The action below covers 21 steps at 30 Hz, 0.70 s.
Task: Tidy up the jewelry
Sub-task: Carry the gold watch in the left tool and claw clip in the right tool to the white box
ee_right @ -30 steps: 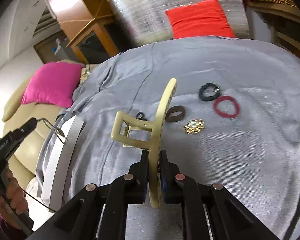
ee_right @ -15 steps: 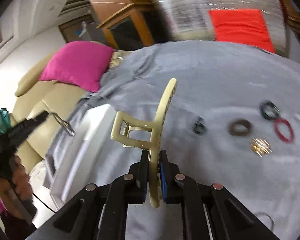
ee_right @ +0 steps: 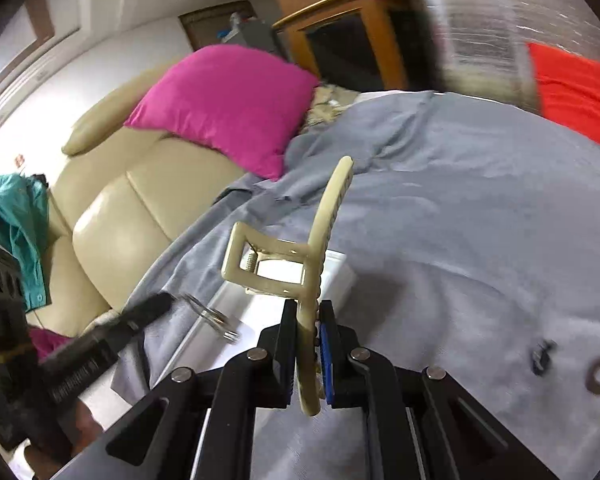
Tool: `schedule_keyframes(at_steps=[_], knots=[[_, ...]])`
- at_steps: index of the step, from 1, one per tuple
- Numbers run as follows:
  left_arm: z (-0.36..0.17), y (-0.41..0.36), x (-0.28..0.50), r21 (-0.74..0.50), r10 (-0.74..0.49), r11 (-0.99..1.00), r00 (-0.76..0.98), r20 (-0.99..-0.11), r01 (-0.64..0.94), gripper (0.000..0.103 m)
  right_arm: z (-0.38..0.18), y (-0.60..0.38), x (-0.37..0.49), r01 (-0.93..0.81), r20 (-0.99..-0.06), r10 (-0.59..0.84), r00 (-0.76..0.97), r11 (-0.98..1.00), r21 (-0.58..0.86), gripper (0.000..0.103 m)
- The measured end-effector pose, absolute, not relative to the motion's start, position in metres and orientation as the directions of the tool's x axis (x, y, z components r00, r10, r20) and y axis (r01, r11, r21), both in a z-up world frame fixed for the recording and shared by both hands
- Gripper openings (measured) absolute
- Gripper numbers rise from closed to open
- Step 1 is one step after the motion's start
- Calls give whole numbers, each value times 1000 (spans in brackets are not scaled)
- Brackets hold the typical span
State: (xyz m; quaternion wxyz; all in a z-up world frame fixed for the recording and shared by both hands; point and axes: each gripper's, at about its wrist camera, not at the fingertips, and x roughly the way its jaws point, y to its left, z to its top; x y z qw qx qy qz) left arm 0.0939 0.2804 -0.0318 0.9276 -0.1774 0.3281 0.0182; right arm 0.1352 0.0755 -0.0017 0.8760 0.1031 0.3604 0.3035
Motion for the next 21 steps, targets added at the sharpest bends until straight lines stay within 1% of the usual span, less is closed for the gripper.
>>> schedule_keyframes(at_steps=[2,6,10,12,21], knots=[[-41,283,99,-327,-77,927,758,-648,-185,12,-3,96,145,-477,-577,618,533,783,398,12],[-53,289,104,-338,-62,911,732,-679,-236,12,-11,131,165,-513,-603,636,482,763,394,12],[-66,298,108,-372,-77,885,699,-711,-280,12,-28,149,188,-519,-631,667,396,730,445,12],[-69,303,107,-387,-81,872,692,-717,-299,12,-38,156,197,-521,-641,682,352,712,471,12],[-74,307,107,-355,-51,875,667,-743,-329,12,-70,179,212,-533,-715,674,186,680,503,12]])
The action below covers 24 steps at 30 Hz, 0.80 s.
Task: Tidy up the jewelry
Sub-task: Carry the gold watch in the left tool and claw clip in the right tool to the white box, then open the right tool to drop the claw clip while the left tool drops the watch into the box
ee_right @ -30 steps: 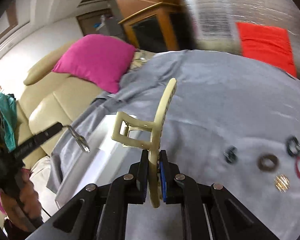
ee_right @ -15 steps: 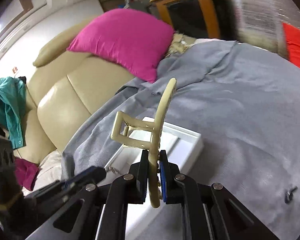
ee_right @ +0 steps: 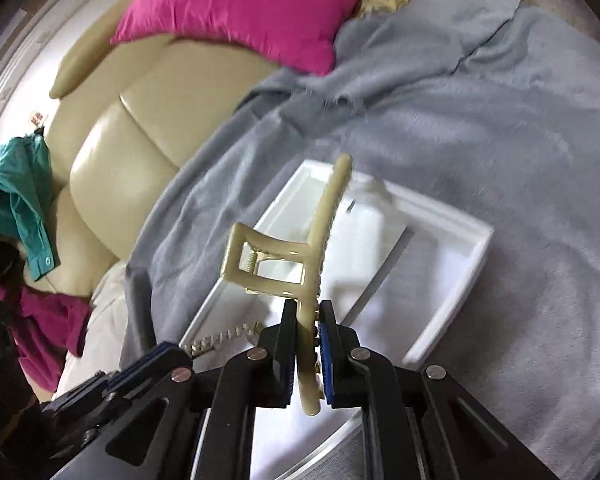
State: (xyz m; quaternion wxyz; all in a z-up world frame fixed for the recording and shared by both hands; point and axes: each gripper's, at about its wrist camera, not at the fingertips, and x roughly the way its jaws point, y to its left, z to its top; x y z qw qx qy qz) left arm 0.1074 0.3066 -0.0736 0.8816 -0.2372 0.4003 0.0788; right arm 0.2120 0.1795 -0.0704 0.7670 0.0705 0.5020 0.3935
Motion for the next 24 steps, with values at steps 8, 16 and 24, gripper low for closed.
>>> schedule_keyframes(at_steps=[8,16,24], knots=[[-75,311,106,-343,-32,869,652,-758,-356,12,-72,188,209,-527,-793,566,225,756,390,13],[-68,308,101,-315,4,878,664,-748,-360,12,-47,154,195,-505,-707,651,276,724,469,62],[-47,272,92,-224,51,935,728,-684,-276,19,-19,45,147,-475,-584,690,427,721,505,40]])
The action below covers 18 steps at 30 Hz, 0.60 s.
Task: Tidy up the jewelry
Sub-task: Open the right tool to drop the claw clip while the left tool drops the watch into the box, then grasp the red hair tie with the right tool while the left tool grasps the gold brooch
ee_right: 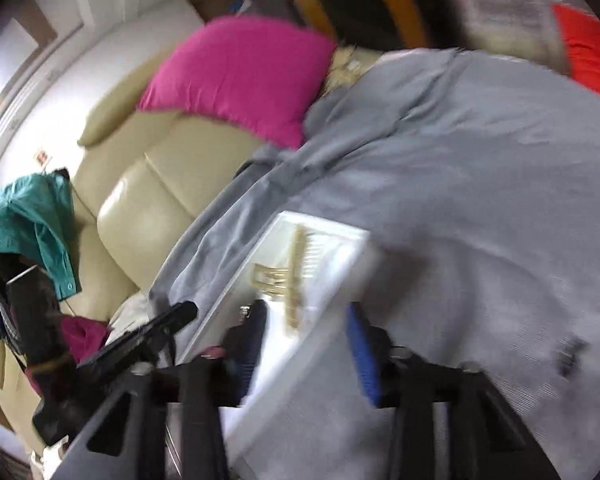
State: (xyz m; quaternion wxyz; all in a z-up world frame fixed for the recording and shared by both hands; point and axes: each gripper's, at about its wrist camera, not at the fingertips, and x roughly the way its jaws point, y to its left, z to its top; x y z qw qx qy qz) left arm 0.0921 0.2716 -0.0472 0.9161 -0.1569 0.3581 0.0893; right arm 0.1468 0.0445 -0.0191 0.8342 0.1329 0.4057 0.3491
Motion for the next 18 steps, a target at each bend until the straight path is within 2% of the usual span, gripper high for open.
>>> schedule_keyframes(at_steps=[4,8,13,16,18], knots=[[-39,232,88,-166,45,965,758,-650,-201,27,-23,-52,126,-362,-579,620,529,782,507,40],[-33,187,85,-124,17,985,775,-632,-122,44,-30,-152,107,-194,-593,512,621,834,517,39],[-33,125,86,-69,-29,997,776,-630,-18,45,-44,-240,86,-15,-601,406,689,836,548,39],[-37,87,90,-46,-72,997,764,-641,55,45,-59,-272,77,52,-590,398,703,798,600,39],[-39,65,90,-28,-97,994,758,-644,103,45,-68,-280,75,68,-614,398,682,801,594,39]])
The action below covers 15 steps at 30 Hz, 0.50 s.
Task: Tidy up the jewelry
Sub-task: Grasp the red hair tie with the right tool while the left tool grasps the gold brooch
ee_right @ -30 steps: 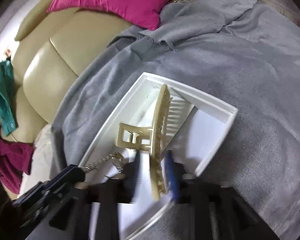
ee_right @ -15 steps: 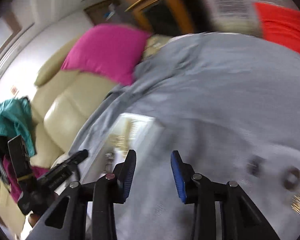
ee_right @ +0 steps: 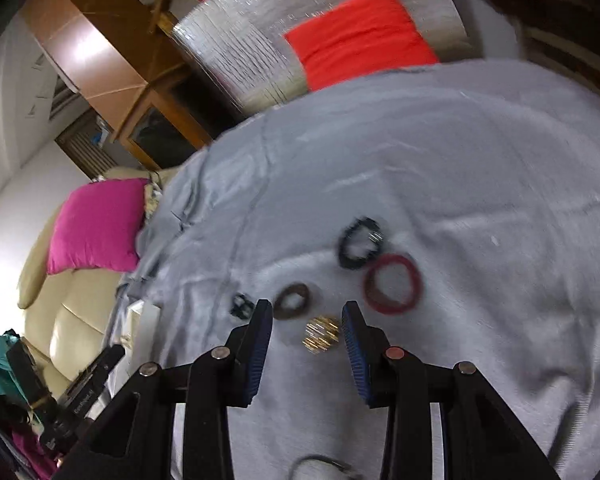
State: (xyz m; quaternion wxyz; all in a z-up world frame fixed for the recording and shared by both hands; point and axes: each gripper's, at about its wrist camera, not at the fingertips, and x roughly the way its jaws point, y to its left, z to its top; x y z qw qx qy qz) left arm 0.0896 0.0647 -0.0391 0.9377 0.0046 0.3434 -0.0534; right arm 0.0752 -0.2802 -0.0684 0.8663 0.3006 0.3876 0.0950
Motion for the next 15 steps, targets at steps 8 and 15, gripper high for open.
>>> schedule_keyframes(at_steps=[8,15], knots=[[-54,-15,94,-81,-260,955,677,-689,284,45,-92,-316,76,141,-656,374,656,793,593,39],[-65,-68,99,-88,-326,921,624,-710,381,45,-115,-338,100,192,-669,395,629,755,627,39]])
